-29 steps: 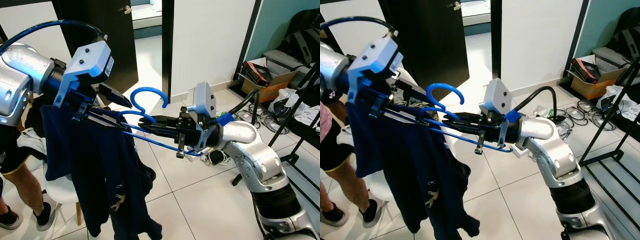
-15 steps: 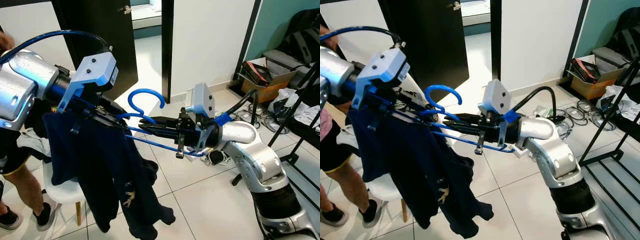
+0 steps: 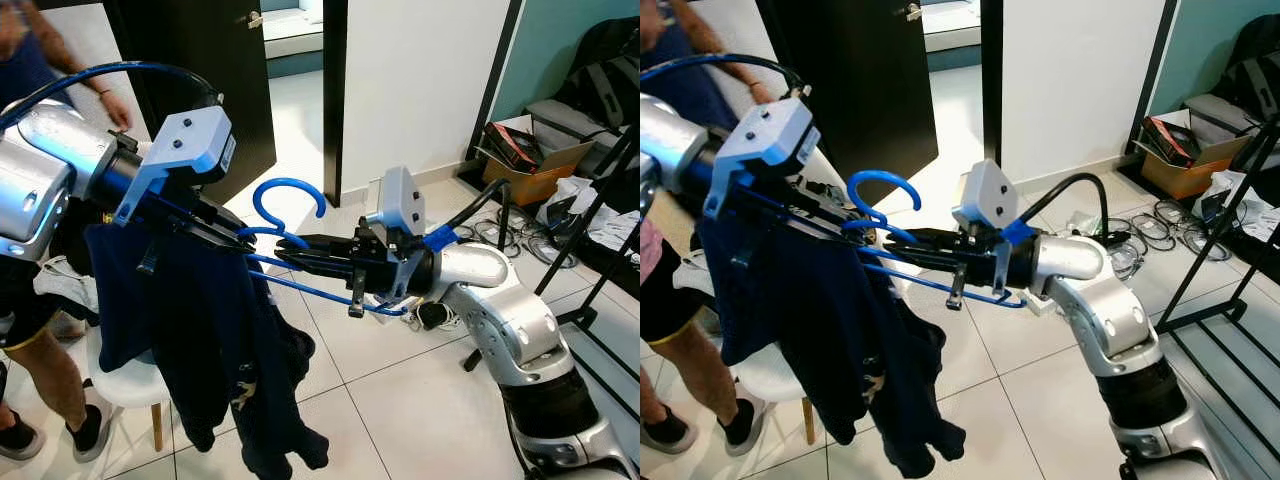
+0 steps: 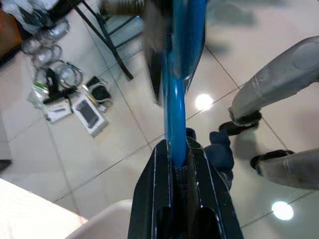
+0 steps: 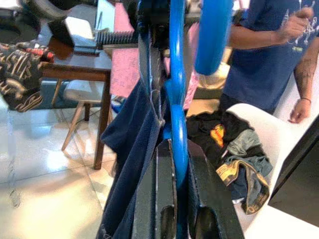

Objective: Hang hanger

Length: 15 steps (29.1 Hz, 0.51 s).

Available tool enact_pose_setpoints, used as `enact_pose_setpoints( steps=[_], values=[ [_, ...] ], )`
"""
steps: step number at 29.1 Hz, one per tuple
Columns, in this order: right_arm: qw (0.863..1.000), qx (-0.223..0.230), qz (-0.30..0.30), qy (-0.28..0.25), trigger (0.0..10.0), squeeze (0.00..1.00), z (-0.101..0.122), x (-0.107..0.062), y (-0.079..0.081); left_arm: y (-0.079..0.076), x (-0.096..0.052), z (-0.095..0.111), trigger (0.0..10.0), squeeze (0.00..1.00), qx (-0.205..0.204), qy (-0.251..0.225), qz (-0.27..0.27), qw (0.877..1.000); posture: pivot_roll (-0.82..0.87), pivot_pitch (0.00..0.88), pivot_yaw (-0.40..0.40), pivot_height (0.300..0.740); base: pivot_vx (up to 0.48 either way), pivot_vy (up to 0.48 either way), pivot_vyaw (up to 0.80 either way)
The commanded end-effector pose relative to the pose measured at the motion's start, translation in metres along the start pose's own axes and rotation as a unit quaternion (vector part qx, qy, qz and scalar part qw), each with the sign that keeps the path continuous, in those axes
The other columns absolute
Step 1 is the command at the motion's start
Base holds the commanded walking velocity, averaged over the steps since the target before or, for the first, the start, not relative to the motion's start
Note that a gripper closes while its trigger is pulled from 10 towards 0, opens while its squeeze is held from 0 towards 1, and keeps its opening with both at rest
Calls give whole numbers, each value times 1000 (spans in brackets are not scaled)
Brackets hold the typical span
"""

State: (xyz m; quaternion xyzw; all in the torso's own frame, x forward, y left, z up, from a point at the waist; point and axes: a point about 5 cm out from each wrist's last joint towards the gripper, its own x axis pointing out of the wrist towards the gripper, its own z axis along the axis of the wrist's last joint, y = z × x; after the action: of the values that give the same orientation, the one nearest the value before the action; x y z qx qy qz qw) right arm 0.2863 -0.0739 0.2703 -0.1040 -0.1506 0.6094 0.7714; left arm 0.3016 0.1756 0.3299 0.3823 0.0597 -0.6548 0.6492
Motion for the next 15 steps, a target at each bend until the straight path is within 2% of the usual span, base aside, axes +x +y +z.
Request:
enact_pose_setpoints(
  steps=[1,6,8,10,12,13,14,15],
  values=[
    [999,-21,-10,-29,10000,1000,14,2,-3,-3,7,-5,0,0,-6,2,-31,999,48,0,61,740,0,0,0],
    [998,-15,-42,-33,10000,1000,12,-3,-12,2,1,-4,0,0,6,-13,-2,1000,46,0,57,740,0,0,0],
    [996,-15,-82,-26,10000,1000,9,-16,-23,11,-10,-3,0,0,16,-22,41,999,50,0,54,740,0,0,0],
    [996,-15,-82,-26,10000,1000,9,-16,-23,11,-10,-3,0,0,16,-22,41,999,50,0,54,740,0,0,0],
    [993,-18,-119,-16,10000,1000,9,-38,-33,18,-23,-5,0,0,20,-18,79,997,51,0,52,740,0,0,0],
    [993,-18,-119,-16,10000,1000,9,-38,-33,18,-23,-5,0,0,20,-18,79,997,51,0,52,740,0,0,0],
    [991,-18,-134,-10,10000,1000,9,-52,-36,20,-30,-7,0,0,21,-13,95,995,49,0,50,740,0,0,0],
    [991,-18,-134,-10,10000,1000,9,-52,-36,20,-30,-7,0,0,21,-13,95,995,49,0,50,740,0,0,0]
  ],
)
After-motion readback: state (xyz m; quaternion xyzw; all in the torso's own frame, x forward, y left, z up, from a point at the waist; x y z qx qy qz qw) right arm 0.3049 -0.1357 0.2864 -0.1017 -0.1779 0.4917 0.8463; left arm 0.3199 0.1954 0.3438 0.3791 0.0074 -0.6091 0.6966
